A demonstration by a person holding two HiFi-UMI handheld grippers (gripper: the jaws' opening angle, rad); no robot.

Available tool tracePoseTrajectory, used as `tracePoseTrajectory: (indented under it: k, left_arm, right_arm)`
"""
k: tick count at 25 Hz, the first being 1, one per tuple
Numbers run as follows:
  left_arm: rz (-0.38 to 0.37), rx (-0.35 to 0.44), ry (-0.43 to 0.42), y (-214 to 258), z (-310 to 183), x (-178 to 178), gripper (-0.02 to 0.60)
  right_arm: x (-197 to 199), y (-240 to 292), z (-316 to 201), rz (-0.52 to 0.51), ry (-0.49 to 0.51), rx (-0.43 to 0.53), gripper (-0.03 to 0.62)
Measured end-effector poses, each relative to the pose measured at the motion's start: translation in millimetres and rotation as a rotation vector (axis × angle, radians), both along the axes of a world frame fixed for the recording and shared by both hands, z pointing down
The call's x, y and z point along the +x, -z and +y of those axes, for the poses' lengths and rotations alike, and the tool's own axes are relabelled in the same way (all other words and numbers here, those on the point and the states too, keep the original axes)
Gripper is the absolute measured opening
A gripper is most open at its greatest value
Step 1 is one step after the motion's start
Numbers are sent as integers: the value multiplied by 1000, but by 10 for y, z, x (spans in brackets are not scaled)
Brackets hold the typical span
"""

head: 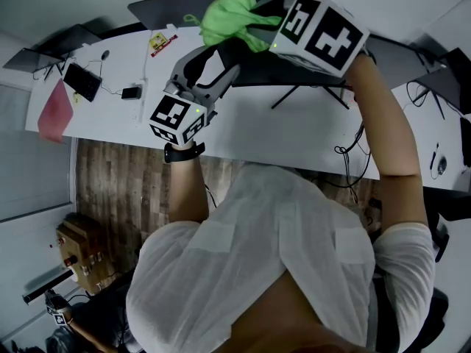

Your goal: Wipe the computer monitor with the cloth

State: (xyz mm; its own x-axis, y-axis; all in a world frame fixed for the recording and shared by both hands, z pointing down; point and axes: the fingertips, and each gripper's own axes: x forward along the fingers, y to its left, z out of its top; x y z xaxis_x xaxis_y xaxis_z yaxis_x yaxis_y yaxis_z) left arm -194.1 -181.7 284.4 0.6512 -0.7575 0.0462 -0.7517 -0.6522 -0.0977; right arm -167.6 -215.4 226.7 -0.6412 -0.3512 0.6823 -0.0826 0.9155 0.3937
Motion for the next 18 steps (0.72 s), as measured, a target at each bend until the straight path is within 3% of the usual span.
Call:
tracePoseTrajectory:
  k: [18]
  left_arm:
    - [13, 31, -133, 194, 92, 952, 221]
  right_arm:
    - [1512, 59, -216, -21, -151, 27, 103]
